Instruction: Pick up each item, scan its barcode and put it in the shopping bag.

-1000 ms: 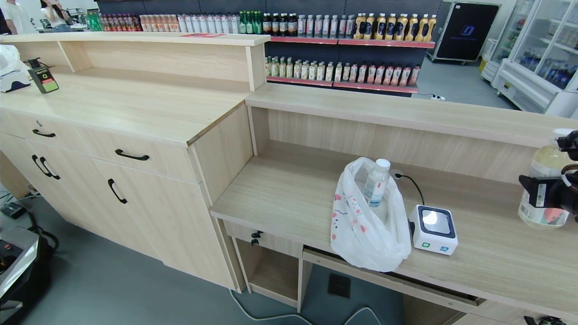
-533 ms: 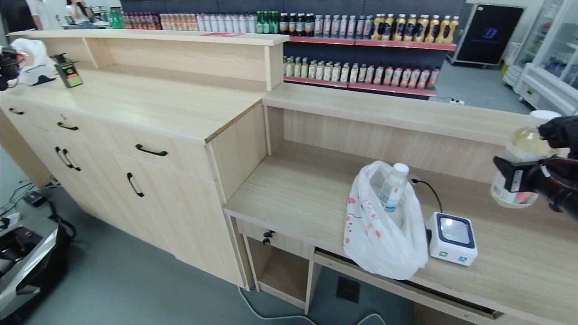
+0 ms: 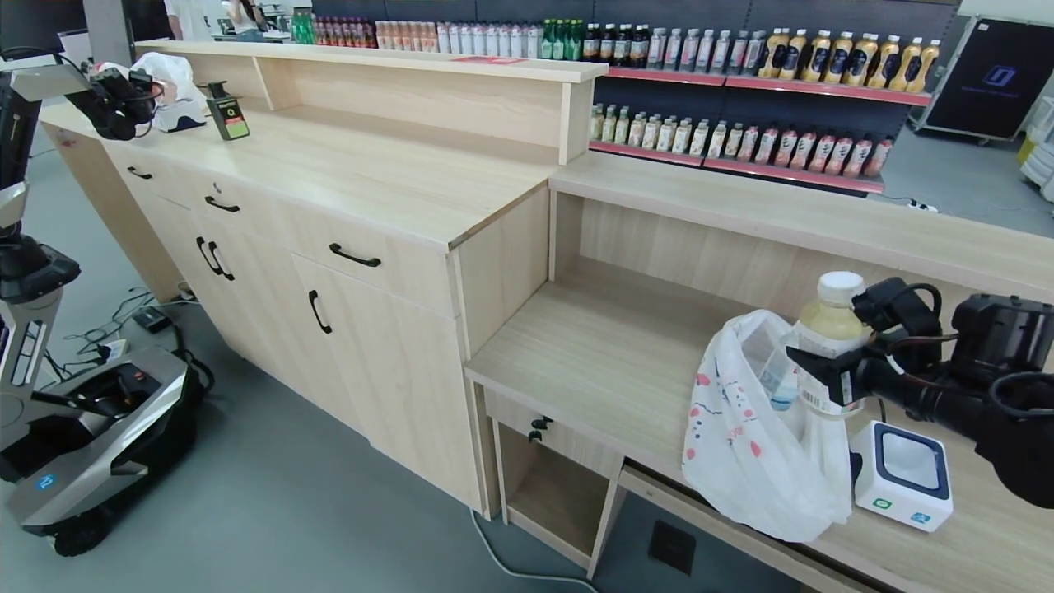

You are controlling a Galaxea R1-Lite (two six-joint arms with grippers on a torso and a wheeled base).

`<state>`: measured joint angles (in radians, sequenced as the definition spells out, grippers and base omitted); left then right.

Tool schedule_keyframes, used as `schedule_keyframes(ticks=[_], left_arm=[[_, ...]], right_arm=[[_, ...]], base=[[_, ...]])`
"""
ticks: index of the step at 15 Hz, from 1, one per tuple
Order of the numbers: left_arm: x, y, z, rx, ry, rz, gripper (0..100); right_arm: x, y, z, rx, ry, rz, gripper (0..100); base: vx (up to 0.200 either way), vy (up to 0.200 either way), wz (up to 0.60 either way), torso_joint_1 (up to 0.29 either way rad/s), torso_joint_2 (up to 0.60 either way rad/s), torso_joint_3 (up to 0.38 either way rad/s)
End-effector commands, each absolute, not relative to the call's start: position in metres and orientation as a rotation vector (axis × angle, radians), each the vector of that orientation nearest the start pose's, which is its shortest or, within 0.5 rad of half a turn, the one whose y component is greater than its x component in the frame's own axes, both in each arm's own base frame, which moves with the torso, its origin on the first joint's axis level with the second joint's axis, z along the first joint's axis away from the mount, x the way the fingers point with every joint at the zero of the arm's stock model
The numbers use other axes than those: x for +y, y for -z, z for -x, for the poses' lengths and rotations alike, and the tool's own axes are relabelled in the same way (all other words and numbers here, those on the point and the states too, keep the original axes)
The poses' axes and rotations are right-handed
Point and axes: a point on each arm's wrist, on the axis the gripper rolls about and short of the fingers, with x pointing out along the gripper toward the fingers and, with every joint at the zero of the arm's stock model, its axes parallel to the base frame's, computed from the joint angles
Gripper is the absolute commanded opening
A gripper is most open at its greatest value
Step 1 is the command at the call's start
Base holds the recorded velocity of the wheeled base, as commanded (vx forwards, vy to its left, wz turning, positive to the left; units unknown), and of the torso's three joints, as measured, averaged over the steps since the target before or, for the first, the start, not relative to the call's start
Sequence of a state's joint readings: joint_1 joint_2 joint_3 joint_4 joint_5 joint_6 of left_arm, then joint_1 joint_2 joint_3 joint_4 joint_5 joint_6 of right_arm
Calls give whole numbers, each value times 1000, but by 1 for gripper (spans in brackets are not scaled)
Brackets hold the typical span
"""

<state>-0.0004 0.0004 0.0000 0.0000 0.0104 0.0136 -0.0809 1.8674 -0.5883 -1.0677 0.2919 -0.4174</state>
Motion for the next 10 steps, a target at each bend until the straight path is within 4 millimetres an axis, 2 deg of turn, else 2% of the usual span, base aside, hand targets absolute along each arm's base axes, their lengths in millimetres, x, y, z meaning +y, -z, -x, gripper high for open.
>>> schedule_keyframes(ticks=[1, 4, 10], left_arm=[[0, -75, 23, 0, -11, -14, 0], [0, -75, 23, 0, -11, -14, 0], [0, -75, 23, 0, -11, -14, 0]], right_arm=[[-21, -95, -318, 215, -317, 384, 0], [-24, -85, -321, 188, -460, 439, 0], [-42, -55, -336, 179, -602, 462, 0]], base=[[0, 0, 0, 0, 0, 0], [0, 0, 0, 0, 0, 0], [0, 0, 0, 0, 0, 0]])
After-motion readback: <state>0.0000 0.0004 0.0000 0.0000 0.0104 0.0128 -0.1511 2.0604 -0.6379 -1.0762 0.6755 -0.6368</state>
